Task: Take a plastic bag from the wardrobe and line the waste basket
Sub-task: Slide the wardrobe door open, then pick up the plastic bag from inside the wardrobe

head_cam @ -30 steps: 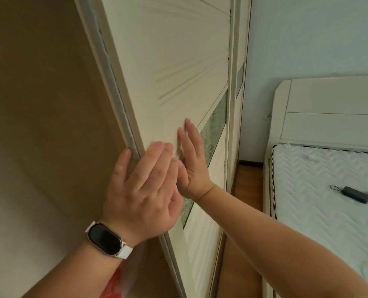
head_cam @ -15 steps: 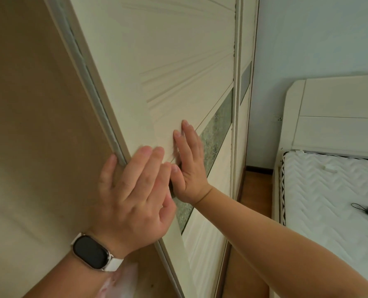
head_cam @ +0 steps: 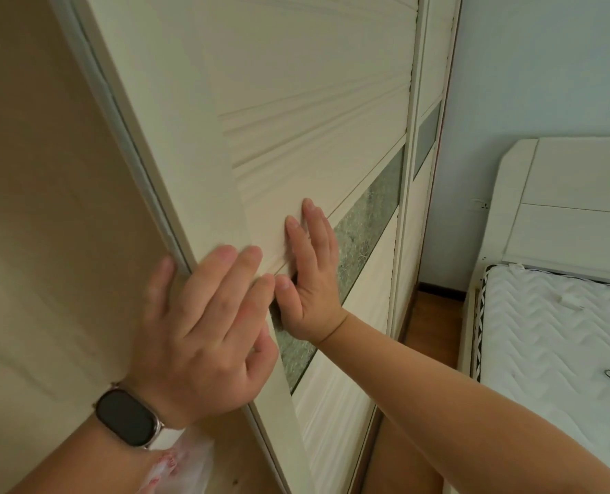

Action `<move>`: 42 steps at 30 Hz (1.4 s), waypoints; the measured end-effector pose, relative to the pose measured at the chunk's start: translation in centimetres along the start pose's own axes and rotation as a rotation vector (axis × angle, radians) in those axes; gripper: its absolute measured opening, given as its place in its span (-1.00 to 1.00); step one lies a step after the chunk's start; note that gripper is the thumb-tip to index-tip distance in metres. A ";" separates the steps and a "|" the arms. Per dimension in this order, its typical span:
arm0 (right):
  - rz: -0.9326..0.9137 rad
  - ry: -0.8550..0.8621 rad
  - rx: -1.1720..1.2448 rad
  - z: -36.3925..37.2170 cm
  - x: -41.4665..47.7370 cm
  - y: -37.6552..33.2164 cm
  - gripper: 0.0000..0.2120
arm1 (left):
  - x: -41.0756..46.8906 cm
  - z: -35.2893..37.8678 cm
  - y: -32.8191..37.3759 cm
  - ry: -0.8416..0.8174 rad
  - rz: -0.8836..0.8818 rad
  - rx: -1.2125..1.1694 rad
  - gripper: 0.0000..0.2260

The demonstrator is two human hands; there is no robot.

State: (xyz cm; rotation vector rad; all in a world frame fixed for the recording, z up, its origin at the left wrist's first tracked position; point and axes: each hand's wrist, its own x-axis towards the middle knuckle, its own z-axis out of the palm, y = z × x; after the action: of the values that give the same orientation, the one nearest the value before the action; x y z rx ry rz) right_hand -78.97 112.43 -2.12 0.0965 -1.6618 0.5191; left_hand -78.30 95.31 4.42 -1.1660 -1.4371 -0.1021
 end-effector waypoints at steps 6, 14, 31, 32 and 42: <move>-0.002 -0.072 -0.057 -1.0 0.1 -0.7 -0.44 | 0.1 -1.3 0.3 -0.049 -0.023 0.000 -0.67; 0.063 -0.319 -0.248 -6.3 -1.1 -4.9 -0.45 | -3.6 -5.6 0.5 -0.150 -0.068 -0.207 -0.64; -0.074 -0.975 -0.316 -6.1 -13.8 -21.7 -0.52 | -26.4 -16.0 -1.6 -0.732 -0.569 -0.389 -0.66; -0.084 -1.020 -0.314 -5.2 -14.5 -22.3 -0.51 | -28.0 -16.7 -1.7 -0.749 -0.594 -0.385 -0.67; -0.126 -1.330 -0.152 5.6 -22.1 -25.7 -0.50 | -41.1 -21.6 -2.3 -1.038 -0.941 -0.233 -0.61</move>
State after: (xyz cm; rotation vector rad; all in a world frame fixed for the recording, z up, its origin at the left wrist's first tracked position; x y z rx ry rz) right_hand -71.27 82.27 -16.51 0.5145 -2.9505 0.1908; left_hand -74.08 56.44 -20.82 -0.5920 -2.8859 -0.3550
